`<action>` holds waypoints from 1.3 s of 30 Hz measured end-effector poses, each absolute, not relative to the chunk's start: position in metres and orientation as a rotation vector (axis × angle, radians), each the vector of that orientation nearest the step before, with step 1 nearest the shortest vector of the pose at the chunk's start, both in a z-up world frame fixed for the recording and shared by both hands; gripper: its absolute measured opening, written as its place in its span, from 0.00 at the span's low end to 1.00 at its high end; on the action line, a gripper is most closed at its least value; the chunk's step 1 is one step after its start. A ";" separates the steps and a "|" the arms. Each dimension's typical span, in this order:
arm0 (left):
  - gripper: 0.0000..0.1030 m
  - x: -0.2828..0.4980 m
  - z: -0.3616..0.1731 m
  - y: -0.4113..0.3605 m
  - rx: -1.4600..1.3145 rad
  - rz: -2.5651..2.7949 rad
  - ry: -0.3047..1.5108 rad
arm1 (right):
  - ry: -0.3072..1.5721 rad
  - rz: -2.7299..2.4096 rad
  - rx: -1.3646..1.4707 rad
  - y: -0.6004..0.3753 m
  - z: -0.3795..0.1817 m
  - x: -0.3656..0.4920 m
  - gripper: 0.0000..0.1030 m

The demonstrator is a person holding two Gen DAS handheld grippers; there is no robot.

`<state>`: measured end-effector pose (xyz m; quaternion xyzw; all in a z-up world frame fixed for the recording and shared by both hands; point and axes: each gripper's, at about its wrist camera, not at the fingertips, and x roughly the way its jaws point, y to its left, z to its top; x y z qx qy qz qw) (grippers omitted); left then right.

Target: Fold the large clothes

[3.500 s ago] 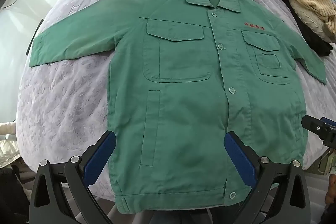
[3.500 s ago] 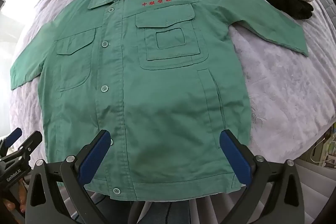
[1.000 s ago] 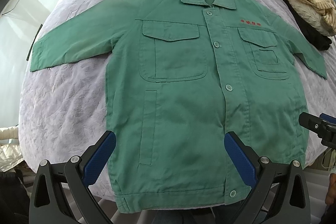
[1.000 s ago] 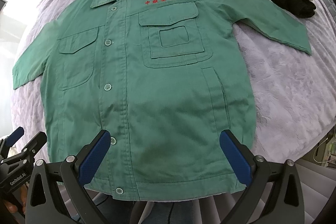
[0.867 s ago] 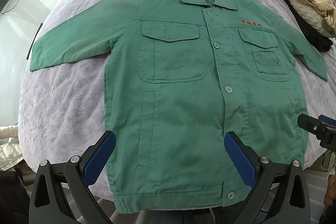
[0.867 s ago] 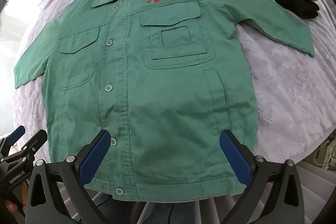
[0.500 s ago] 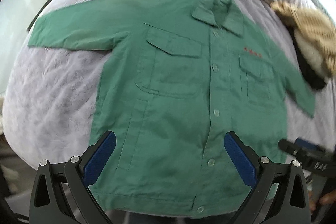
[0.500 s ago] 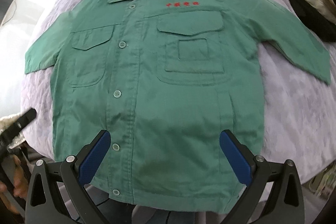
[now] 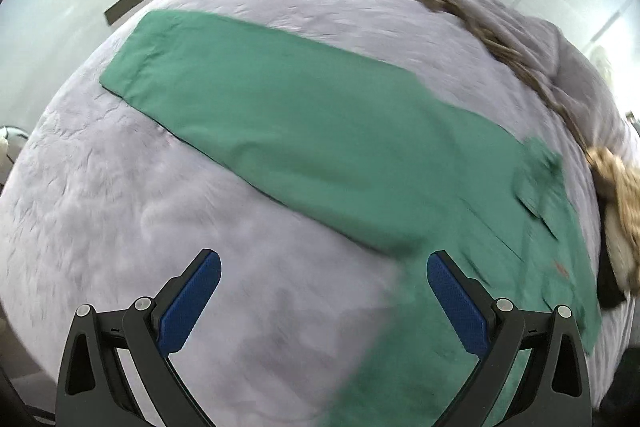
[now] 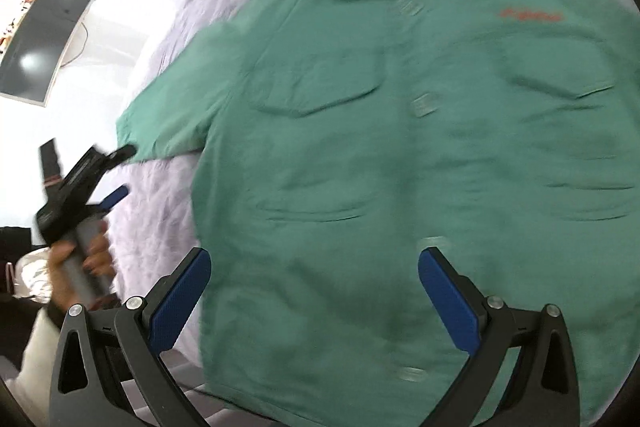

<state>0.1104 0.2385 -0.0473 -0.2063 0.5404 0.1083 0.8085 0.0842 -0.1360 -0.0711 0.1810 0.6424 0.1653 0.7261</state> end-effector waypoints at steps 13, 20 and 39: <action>0.96 0.172 -0.131 0.369 -0.723 0.210 0.957 | 1.440 0.441 0.407 -0.072 -0.120 0.110 1.00; 0.04 0.183 -0.111 0.367 -0.793 0.055 0.857 | 1.387 0.429 0.457 -0.066 -0.112 0.108 1.00; 0.04 0.221 0.008 -0.002 -0.336 -0.690 0.866 | 1.208 0.159 0.684 -0.236 -0.089 0.077 1.00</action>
